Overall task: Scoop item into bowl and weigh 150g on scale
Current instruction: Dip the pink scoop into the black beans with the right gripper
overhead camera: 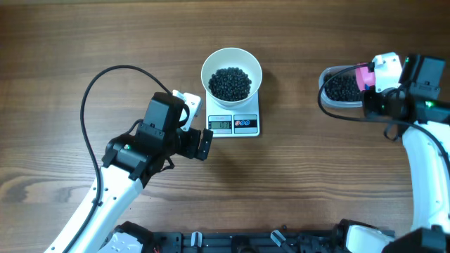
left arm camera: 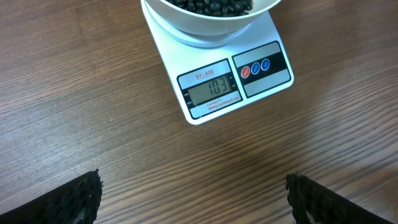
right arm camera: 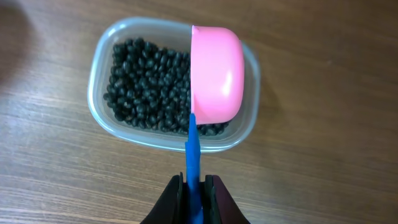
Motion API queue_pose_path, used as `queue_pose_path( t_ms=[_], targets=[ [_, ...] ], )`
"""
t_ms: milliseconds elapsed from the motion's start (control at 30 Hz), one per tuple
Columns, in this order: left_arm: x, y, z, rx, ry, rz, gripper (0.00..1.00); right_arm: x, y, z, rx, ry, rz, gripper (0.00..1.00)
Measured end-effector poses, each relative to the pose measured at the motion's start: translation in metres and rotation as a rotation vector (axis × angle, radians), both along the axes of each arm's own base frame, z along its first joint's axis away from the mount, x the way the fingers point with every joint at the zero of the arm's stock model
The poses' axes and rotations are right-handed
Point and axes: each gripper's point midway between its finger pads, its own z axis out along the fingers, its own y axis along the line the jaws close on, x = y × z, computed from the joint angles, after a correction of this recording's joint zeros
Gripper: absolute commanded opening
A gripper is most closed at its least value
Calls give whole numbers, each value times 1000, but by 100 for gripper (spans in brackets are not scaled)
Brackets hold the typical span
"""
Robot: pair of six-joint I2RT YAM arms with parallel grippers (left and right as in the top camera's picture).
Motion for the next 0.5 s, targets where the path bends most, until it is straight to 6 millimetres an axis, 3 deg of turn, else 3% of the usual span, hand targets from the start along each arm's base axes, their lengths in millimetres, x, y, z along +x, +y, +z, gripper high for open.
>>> queue_pose_path(
  t_ms=[500],
  targets=[
    [0,0,0,0,0,0,100,7,-2,-36,22,90,-1,4]
  ],
)
